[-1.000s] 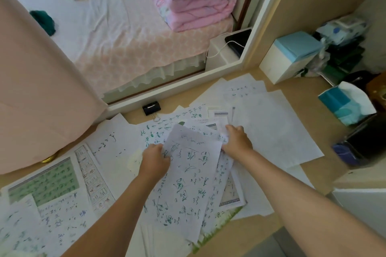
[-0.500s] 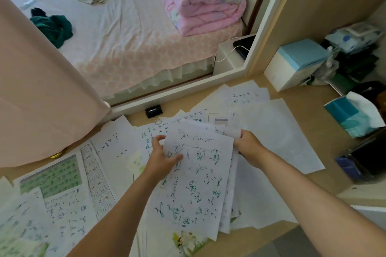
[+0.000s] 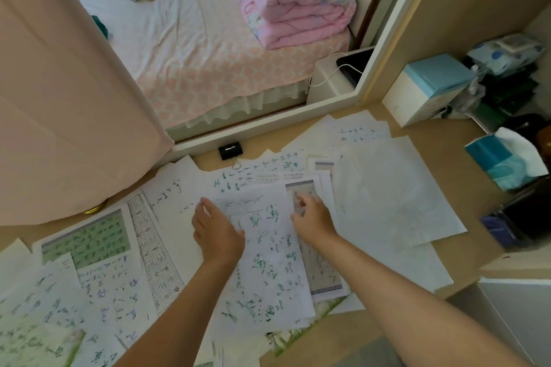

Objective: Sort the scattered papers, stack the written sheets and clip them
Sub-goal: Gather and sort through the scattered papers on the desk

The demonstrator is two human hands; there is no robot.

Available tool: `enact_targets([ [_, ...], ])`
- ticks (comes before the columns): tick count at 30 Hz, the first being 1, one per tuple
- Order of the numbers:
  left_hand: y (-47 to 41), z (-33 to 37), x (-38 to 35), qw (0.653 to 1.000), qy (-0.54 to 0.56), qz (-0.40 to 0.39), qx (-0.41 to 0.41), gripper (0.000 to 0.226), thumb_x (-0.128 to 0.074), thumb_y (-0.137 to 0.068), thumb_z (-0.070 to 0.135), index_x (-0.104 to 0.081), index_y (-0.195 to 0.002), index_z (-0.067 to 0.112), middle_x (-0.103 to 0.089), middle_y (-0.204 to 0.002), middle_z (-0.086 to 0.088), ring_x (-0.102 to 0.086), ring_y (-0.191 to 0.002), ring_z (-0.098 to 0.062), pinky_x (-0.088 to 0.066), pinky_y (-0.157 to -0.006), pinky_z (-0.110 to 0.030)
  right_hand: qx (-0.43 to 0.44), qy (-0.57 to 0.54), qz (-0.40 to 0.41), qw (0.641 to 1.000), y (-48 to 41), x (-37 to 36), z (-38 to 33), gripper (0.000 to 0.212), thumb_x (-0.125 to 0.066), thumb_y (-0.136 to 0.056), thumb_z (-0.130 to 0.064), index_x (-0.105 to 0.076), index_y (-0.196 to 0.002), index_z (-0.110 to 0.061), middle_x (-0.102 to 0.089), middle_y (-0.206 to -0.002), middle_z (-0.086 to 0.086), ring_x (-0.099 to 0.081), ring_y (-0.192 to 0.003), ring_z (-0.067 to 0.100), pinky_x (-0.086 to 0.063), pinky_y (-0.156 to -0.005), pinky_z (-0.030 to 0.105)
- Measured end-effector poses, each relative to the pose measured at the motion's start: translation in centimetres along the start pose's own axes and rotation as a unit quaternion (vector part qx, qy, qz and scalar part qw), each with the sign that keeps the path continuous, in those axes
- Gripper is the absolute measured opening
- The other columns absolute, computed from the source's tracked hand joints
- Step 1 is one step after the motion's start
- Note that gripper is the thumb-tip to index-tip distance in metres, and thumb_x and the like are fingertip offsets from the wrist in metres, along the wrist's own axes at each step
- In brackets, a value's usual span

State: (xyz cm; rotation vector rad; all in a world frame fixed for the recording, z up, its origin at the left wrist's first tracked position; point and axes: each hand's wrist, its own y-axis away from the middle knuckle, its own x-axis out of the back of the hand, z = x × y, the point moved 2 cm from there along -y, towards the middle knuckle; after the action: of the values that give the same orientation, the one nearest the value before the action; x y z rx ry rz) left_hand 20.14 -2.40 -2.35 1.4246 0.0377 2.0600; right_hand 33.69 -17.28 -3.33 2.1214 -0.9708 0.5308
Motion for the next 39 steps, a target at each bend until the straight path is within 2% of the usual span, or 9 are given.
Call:
enact_targets([
  [4, -0.1, 4.4, -1.6, 0.988, -0.046, -0.02, -0.147, 0.088, -0.07, -0.088, 0.024, -0.015, -0.156, 0.014, -0.015, -0.16, -0.011, -0.013, -0.147, -0.029, -0.021, -0.119, -0.043, 0.01, 0.119, 0.097, 0.988, -1.1, 5.9, 3.5, 0.047, -0.059, -0.091, -0.022, -0.051, -0.137, -0.019, -0.044, -0.141, 0.007, -0.043, -0.128, 0.026, -0.04, -0.106, 0.038],
  [9, 1.3, 12.9, -5.9, 0.951, -0.031, -0.148, -0.268, 0.062, -0.06, -0.095, 0.029, -0.035, -0.15, 0.018, -0.039, -0.151, -0.004, -0.033, -0.139, -0.023, -0.035, -0.111, -0.04, -0.172, 0.237, 0.078, 0.953, -2.0, 12.6, 11.6, 0.086, -0.053, -0.085, -0.064, -0.016, -0.154, -0.028, 0.0, -0.164, 0.009, -0.001, -0.15, 0.034, -0.013, -0.115, 0.058],
  [14, 2.5, 18.2, -10.3, 0.926, -0.087, -0.211, -0.3, 0.071, -0.053, -0.097, 0.046, -0.024, -0.155, 0.017, -0.027, -0.159, -0.009, -0.027, -0.145, -0.029, -0.028, -0.116, -0.042, -0.076, 0.281, 0.079, 0.953, -0.3, 11.7, 13.4, 0.042, -0.04, -0.095, -0.05, -0.06, -0.128, -0.033, -0.05, -0.137, 0.004, -0.046, -0.124, 0.027, -0.031, -0.101, 0.043],
  [17, 2.7, 18.6, -12.5, 0.914, -0.175, -0.236, -0.28, 0.095, -0.051, -0.09, 0.065, -0.002, -0.159, 0.021, 0.004, -0.165, -0.01, 0.001, -0.152, -0.033, -0.01, -0.121, -0.047, -0.006, 0.24, 0.163, 0.957, -0.6, 12.7, 13.8, 0.028, -0.054, -0.09, -0.03, -0.069, -0.112, -0.027, -0.057, -0.123, 0.002, -0.049, -0.116, 0.026, -0.037, -0.094, 0.04],
  [23, 3.0, 16.9, -14.9, 0.887, -0.265, -0.218, -0.31, 0.125, -0.067, -0.072, 0.073, 0.015, -0.156, 0.028, 0.031, -0.159, -0.013, 0.024, -0.148, -0.034, 0.004, -0.122, -0.048, -0.274, 0.071, 0.127, 0.951, -1.6, 15.8, 17.0, 0.085, -0.067, -0.08, -0.047, -0.026, -0.15, -0.024, -0.016, -0.159, 0.009, -0.014, -0.145, 0.032, -0.028, -0.11, 0.055],
  [29, 2.2, 15.6, -14.2, 0.904, -0.222, -0.169, -0.325, 0.116, -0.07, -0.076, 0.062, 0.005, -0.158, 0.028, 0.017, -0.164, -0.01, 0.011, -0.152, -0.032, -0.003, -0.123, -0.048, -0.299, 0.008, 0.117, 0.947, -0.3, 14.8, 16.7, 0.085, -0.068, -0.074, -0.051, -0.028, -0.143, -0.021, -0.052, -0.127, 0.002, -0.053, -0.115, 0.03, -0.041, -0.099, 0.043],
  [33, 0.8, 14.2, -12.9, 0.934, -0.155, -0.092, -0.307, 0.103, -0.076, -0.074, 0.051, -0.022, -0.152, 0.012, -0.018, -0.163, -0.009, -0.014, -0.15, -0.03, -0.018, -0.123, -0.046, -0.308, -0.048, 0.129, 0.941, -0.1, 14.9, 16.3, 0.065, -0.07, -0.064, -0.052, -0.046, -0.119, -0.026, -0.053, -0.118, 0.0, -0.048, -0.111, 0.025, -0.048, -0.092, 0.043],
  [36, 0.7, 13.6, -12.6, 0.931, -0.19, -0.097, -0.297, 0.093, -0.068, -0.078, 0.056, -0.026, -0.15, 0.014, -0.013, -0.163, -0.008, -0.01, -0.15, -0.031, -0.017, -0.121, -0.046, -0.289, -0.079, 0.144, 0.943, -0.4, 14.4, 15.0, 0.064, -0.078, -0.068, -0.045, -0.049, -0.12, -0.022, -0.045, -0.126, 0.004, -0.044, -0.118, 0.025, -0.045, -0.087, 0.035],
  [39, 1.1, 13.8, -12.6, 0.925, -0.194, -0.125, -0.302, 0.083, -0.062, -0.085, 0.055, -0.026, -0.151, 0.02, -0.009, -0.165, -0.006, -0.006, -0.151, -0.03, -0.016, -0.12, -0.047, -0.301, -0.145, 0.165, 0.928, -0.5, 14.6, 14.0, 0.078, -0.081, -0.073, -0.033, -0.035, -0.133, -0.014, -0.052, -0.113, -0.002, -0.058, -0.081, 0.018, -0.052, -0.076, 0.035],
])
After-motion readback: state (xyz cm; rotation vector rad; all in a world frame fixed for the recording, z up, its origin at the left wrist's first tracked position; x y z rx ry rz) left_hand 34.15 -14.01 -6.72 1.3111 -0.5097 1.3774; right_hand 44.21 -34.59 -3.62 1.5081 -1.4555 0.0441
